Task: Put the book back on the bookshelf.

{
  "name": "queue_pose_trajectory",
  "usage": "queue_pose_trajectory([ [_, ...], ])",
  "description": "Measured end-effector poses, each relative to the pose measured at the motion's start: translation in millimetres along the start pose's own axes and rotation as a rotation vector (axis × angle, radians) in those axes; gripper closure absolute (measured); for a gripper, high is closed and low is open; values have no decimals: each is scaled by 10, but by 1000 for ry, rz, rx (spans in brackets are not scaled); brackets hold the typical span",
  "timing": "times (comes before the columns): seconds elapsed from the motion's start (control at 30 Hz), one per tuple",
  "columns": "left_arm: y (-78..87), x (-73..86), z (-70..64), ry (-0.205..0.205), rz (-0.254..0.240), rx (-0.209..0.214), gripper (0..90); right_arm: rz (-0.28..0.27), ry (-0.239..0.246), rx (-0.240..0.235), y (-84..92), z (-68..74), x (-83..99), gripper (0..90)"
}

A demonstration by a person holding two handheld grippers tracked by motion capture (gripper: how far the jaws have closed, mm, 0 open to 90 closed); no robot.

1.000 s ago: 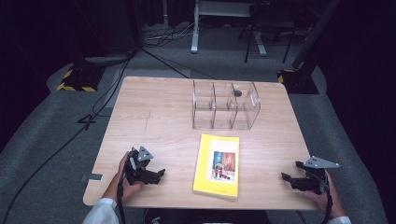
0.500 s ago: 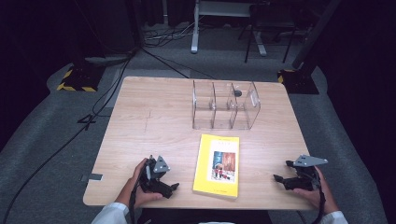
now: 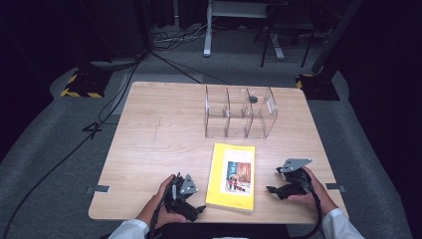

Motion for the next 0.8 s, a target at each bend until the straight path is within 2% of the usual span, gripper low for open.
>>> queue_pose_trajectory([
  [0.1,-27,-19,-7,5,0,-5,0,20,12,-27,-49,51,-44,151],
  [0.13,-47,-33,-9,8,1,-8,0,42,27,-57,-100,117,-86,149],
  [0.27,-74,-53,1,11,1,-13,0,61,50,-82,-155,190,-133,146],
  [0.43,-85,-60,13,-3,0,6,0,104,84,-116,-211,278,-187,143],
  [0.5,-87,-61,17,-6,1,11,0,132,107,-148,-226,345,-207,142],
  [0.57,-87,-62,20,-7,1,11,0,142,116,-154,-229,358,-211,141],
  [0.63,-83,-59,38,4,2,0,1,154,140,-174,-234,379,-217,140],
  [0.8,-65,-50,163,32,0,-45,1,146,142,-180,-262,434,-232,122],
])
Point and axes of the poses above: each handheld gripper's, and its own axes: y roughly backward along the jaws, x roughly out of its underside, z roughly to its left, the point moved 8 cm from there along -y, roughly forward along the jaws, and after that the axes turned 14 degrees about -z, right-handed, at the moved point
